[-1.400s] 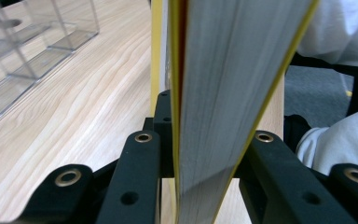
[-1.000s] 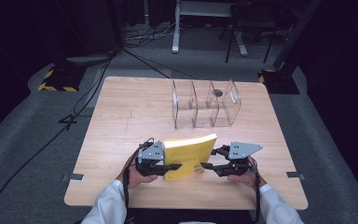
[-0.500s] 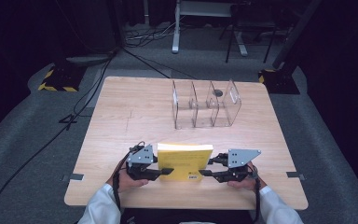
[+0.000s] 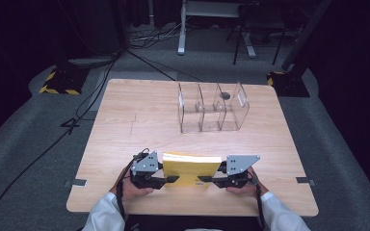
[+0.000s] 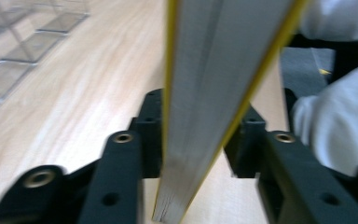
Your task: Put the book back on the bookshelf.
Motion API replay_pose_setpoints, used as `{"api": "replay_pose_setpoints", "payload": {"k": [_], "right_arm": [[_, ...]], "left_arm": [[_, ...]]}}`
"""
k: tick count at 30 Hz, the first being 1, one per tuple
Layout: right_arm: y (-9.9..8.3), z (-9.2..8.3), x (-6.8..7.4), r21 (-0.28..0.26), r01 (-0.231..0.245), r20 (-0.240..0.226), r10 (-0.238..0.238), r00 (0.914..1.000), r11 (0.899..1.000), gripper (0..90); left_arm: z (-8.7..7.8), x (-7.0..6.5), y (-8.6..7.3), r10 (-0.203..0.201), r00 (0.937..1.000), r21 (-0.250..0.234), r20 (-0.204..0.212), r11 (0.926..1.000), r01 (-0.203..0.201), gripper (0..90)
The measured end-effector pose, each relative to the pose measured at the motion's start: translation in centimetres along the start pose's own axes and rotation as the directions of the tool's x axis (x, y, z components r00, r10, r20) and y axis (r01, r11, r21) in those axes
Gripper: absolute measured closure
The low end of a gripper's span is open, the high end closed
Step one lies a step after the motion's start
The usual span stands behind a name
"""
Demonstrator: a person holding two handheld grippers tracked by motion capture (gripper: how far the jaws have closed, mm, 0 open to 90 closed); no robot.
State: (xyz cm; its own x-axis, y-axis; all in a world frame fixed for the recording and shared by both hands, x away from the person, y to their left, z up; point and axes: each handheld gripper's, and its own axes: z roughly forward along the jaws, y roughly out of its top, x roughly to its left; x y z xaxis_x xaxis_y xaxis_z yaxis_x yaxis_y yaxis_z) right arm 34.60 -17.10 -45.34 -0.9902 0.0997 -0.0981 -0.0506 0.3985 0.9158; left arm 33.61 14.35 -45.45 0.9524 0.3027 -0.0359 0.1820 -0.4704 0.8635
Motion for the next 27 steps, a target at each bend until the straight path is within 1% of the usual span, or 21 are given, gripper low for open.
{"api": "replay_pose_setpoints", "payload": {"k": [1,2,3,5,7,9,10,11,12,13,14,15,17,18,19,20,22,23,24,25,27], "right_arm": [[0.1,0.0,0.2,0.008,0.003,0.021,-0.003,0.9998,1.000,75.9],[0.1,-0.1,0.3,0.011,0.006,0.030,-0.007,0.9995,1.000,75.9],[0.1,-0.2,0.3,0.013,0.012,0.033,-0.013,0.9994,1.000,75.9],[0.0,-0.5,0.4,0.014,0.006,0.043,-0.006,0.9991,1.000,76.0],[-0.2,-0.9,0.4,0.014,0.002,0.048,-0.003,0.9988,1.000,75.8],[-0.3,-1.1,0.3,0.014,-0.006,0.048,0.006,0.9988,1.000,74.8],[-0.3,-1.1,0.3,0.011,-0.007,0.050,0.006,0.9987,1.000,71.6],[-0.2,-1.1,0.3,-0.002,-0.010,0.052,0.011,0.9986,1.000,65.3],[-0.1,-1.0,0.3,-0.011,-0.024,0.047,0.024,0.9986,1.000,63.7],[-0.1,-1.0,0.3,-0.011,-0.024,0.047,0.024,0.9986,1.000,63.7],[0.0,-0.7,0.3,-0.006,-0.022,0.088,0.023,0.9959,1.000,68.0],[0.0,-0.7,0.2,-0.008,-0.027,0.098,0.028,0.9948,1.000,70.5],[-0.1,-0.8,0.0,-0.015,-0.037,0.091,0.038,0.9951,0.999,71.5],[-0.1,-0.8,-0.1,-0.017,-0.043,0.077,0.044,0.9961,0.999,74.1],[-0.1,-0.8,-0.1,-0.017,-0.043,0.077,0.044,0.9961,0.999,74.1],[-0.1,-0.8,-0.1,-0.017,-0.045,0.063,0.046,0.9969,0.999,75.7],[-0.1,-0.8,0.0,-0.018,-0.046,0.066,0.047,0.9967,0.999,75.8],[-0.1,-0.9,0.0,-0.016,-0.048,0.073,0.049,0.9961,0.999,75.9],[-0.1,-0.9,0.0,-0.016,-0.049,0.078,0.050,0.9957,0.999,76.0],[0.0,-1.0,0.1,-0.012,-0.046,0.084,0.047,0.9954,0.999,76.1],[0.1,-1.2,0.2,-0.005,-0.037,0.102,0.037,0.9941,0.999,76.2]], "left_arm": [[0.0,0.0,-0.1,-0.004,0.9999,0.006,-0.010,1.0000,0.004,57.2],[0.1,0.0,-0.1,-0.002,0.9998,0.017,-0.020,0.9999,0.003,56.3],[0.1,0.0,-0.2,-0.001,0.9995,0.024,-0.032,0.9997,0.001,55.4],[0.2,-0.1,-0.5,-0.009,0.9989,0.033,-0.046,0.9994,0.010,56.3],[0.4,0.0,-0.6,-0.014,0.9993,0.032,-0.034,0.9994,0.015,60.2],[0.5,0.0,-0.5,-0.005,0.9999,0.042,-0.013,0.9991,0.006,62.6],[0.5,0.1,-0.4,0.001,1.0000,0.044,-0.001,0.9990,-0.001,63.5],[0.6,0.2,-0.4,0.000,1.0000,0.043,0.000,0.9991,0.000,64.3],[0.7,0.2,-0.3,0.000,1.0000,0.042,0.001,0.9991,0.000,65.1],[0.7,0.2,-0.3,0.000,1.0000,0.042,0.001,0.9991,0.000,65.4],[0.8,0.2,-0.3,0.002,0.9999,0.041,-0.012,0.9992,-0.002,65.3],[0.8,0.3,-0.3,0.001,0.9999,0.040,-0.012,0.9992,0.000,65.2],[0.9,0.3,-0.3,-0.003,0.9999,0.034,-0.015,0.9994,0.003,65.1],[1.0,0.4,-0.2,-0.002,0.9996,0.034,-0.030,0.9994,0.003,63.6],[1.0,0.4,-0.2,-0.002,0.9996,0.034,-0.030,0.9994,0.003,62.7],[1.2,0.6,-0.1,-0.017,0.9993,0.028,-0.033,0.9995,0.018,61.4],[1.3,0.7,-0.1,-0.022,0.9993,0.025,-0.032,0.9994,0.023,60.4],[1.5,0.8,-0.1,-0.035,0.9987,0.022,-0.036,0.9991,0.036,58.1],[1.6,0.8,0.0,-0.048,0.9972,0.025,-0.057,0.9985,0.049,54.1],[1.7,0.9,0.0,-0.055,0.9950,0.035,-0.084,0.9977,0.058,46.3],[1.6,1.1,-0.2,-0.067,0.9934,0.040,-0.092,0.9967,0.071,42.5]]}}
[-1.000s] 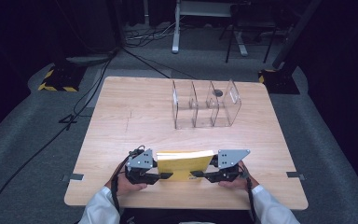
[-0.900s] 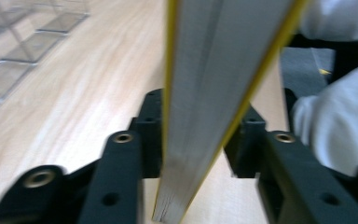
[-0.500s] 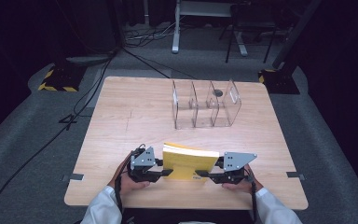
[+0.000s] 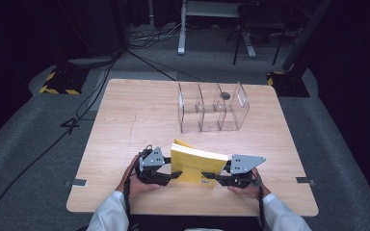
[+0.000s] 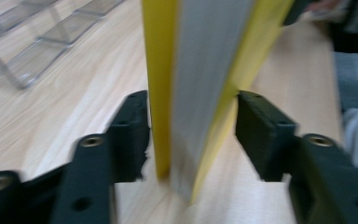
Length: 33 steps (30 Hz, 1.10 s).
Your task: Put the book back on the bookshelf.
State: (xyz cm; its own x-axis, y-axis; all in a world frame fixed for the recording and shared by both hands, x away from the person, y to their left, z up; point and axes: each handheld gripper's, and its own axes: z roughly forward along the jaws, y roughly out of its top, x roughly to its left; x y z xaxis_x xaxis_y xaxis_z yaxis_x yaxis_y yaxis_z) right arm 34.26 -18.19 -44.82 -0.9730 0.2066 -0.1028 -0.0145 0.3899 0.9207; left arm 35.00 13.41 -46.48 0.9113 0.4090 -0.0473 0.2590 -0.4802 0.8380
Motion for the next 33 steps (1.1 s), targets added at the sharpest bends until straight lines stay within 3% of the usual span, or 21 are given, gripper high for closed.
{"api": "replay_pose_setpoints", "payload": {"k": [3,6,12,14,15,16,17,20,25,27,30,33], "right_arm": [[-0.2,-0.8,-0.2,0.001,-0.006,0.023,0.006,0.9997,1.000,76.2],[-0.5,-1.5,-0.6,0.004,-0.025,0.064,0.024,0.9976,1.000,76.3],[-1.1,-2.5,-1.5,-0.004,-0.072,0.115,0.072,0.9907,0.997,76.2],[-1.2,-2.9,-1.8,-0.003,-0.085,0.132,0.084,0.9876,0.996,76.3],[-1.2,-3.0,-1.8,-0.003,-0.084,0.140,0.084,0.9866,0.996,76.3],[-1.2,-3.0,-1.8,-0.003,-0.084,0.140,0.084,0.9866,0.996,76.3],[-1.2,-3.3,-1.9,0.002,-0.082,0.182,0.081,0.9799,0.997,76.3],[-1.3,-3.6,-2.0,0.001,-0.091,0.198,0.089,0.9761,0.996,76.3],[-1.3,-4.7,-2.6,-0.002,-0.092,0.262,0.090,0.9609,0.996,76.4],[-1.4,-5.2,-2.9,-0.008,-0.100,0.278,0.098,0.9557,0.995,76.4],[-1.4,-6.1,-3.1,-0.016,-0.101,0.310,0.101,0.9452,0.995,76.5],[-1.4,-7.5,-3.6,-0.044,-0.112,0.350,0.121,0.9289,0.993,76.4]], "left_arm": [[-0.1,0.1,-0.5,-0.031,0.9994,0.025,-0.015,0.9992,0.032,36.2],[-0.1,0.0,-1.2,-0.047,0.9961,0.081,-0.074,0.9953,0.053,23.5],[-0.6,0.2,-2.3,-0.090,0.9863,0.127,-0.138,0.9860,0.107,18.6],[-1.0,0.2,-2.7,-0.116,0.9845,0.127,-0.131,0.9829,0.133,17.1],[-1.1,0.1,-2.9,-0.108,0.9789,0.147,-0.173,0.9800,0.134,17.0],[-1.1,0.1,-2.9,-0.108,0.9789,0.147,-0.173,0.9800,0.134,17.1],[-1.3,0.0,-3.3,-0.107,0.9705,0.166,-0.216,0.9754,0.145,17.0],[-1.8,0.3,-4.2,-0.127,0.9585,0.180,-0.256,0.9678,0.176,17.1],[-2.7,0.4,-5.4,-0.138,0.9278,0.204,-0.347,0.9544,0.218,16.5],[-3.0,0.6,-5.7,-0.157,0.9163,0.204,-0.368,0.9480,0.244,16.5],[-3.6,0.9,-6.1,-0.189,0.8963,0.174,-0.401,0.9447,0.278,16.5],[-4.0,1.4,-6.4,-0.217,0.8850,0.165,-0.412,0.9374,0.307,16.6]]}}
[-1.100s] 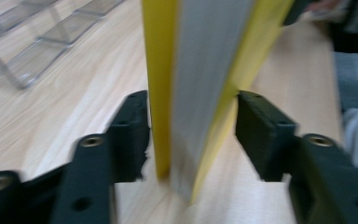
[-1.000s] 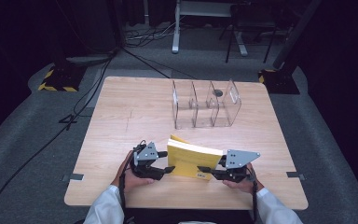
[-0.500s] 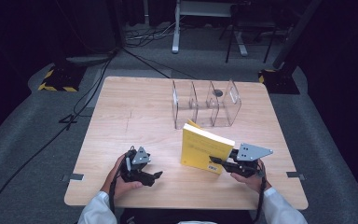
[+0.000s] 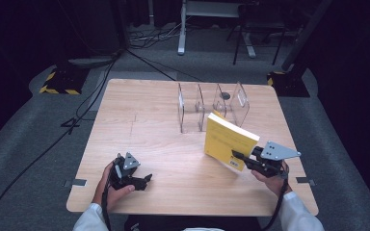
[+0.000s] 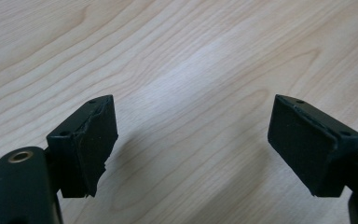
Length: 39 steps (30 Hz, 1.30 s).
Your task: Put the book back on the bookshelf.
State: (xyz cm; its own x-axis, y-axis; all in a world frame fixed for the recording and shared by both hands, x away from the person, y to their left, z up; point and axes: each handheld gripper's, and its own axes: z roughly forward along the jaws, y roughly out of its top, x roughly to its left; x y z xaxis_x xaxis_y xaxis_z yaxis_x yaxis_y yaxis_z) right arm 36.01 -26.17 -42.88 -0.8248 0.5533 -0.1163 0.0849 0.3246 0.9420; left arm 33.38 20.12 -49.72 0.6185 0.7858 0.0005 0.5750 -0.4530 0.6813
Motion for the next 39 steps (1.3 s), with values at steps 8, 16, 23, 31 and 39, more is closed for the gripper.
{"api": "replay_pose_setpoints", "payload": {"k": [8,16,23,31,39], "right_arm": [[0.1,-2.9,-2.4,-0.038,-0.028,0.137,0.033,0.9900,0.999,76.5],[0.6,-4.3,-3.9,-0.076,-0.057,0.245,0.074,0.9667,0.996,76.5],[1.5,-3.9,-4.3,-0.087,-0.064,0.312,0.088,0.9460,0.994,76.5],[3.2,-2.5,-5.2,-0.086,-0.062,0.358,0.089,0.9294,0.994,76.5],[4.5,-0.8,-6.1,-0.084,-0.064,0.406,0.093,0.9092,0.994,76.5]], "left_arm": [[-0.1,0.5,-1.0,-0.036,0.9991,0.002,-0.021,0.9994,0.036,16.1],[-0.5,0.6,-1.6,-0.062,0.9974,-0.015,-0.037,0.9980,0.062,15.1],[-0.5,0.6,-1.6,-0.070,0.9969,-0.014,-0.037,0.9975,0.069,15.0],[-0.3,0.5,-1.5,-0.077,0.9961,-0.018,-0.043,0.9969,0.076,14.7],[-0.3,0.4,-1.4,-0.080,0.9954,-0.014,-0.053,0.9967,0.080,14.6]]}}
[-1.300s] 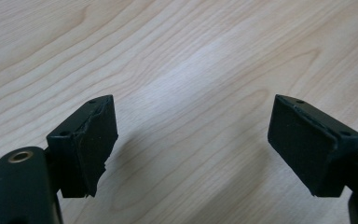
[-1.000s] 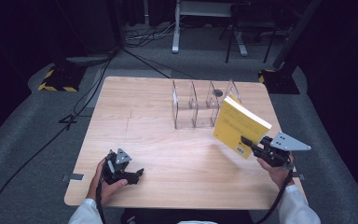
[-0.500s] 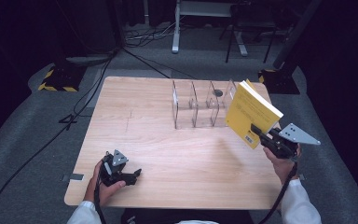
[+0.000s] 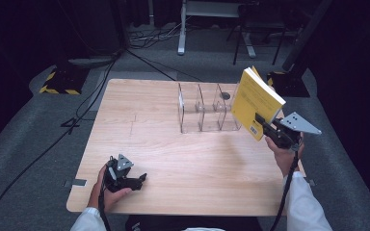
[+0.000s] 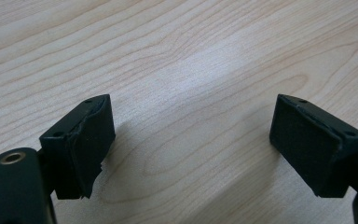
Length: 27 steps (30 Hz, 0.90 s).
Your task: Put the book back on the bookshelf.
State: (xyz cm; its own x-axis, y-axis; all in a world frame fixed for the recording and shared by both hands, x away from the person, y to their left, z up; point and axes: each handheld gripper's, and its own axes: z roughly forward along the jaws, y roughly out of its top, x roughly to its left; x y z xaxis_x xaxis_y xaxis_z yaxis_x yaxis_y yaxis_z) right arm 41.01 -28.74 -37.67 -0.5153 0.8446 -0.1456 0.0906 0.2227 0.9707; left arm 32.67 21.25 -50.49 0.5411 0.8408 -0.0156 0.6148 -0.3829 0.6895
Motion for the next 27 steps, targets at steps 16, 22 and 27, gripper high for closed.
{"api": "replay_pose_setpoints", "payload": {"k": [16,22,27], "right_arm": [[0.8,5.0,0.8,0.047,-0.013,0.060,0.010,0.9981,0.999,76.4],[0.5,6.4,0.9,0.063,-0.023,0.084,0.017,0.9963,0.998,76.5],[0.2,7.5,1.2,0.073,-0.017,0.093,0.010,0.9956,0.997,76.5]], "left_arm": [[0.0,-0.1,0.0,-0.013,0.9999,-0.001,-0.004,0.9999,0.013,14.4],[0.0,-0.1,0.0,-0.013,0.9999,-0.003,-0.003,0.9999,0.013,14.4],[0.0,-0.1,0.0,-0.012,0.9999,-0.002,-0.004,0.9999,0.012,14.3]]}}
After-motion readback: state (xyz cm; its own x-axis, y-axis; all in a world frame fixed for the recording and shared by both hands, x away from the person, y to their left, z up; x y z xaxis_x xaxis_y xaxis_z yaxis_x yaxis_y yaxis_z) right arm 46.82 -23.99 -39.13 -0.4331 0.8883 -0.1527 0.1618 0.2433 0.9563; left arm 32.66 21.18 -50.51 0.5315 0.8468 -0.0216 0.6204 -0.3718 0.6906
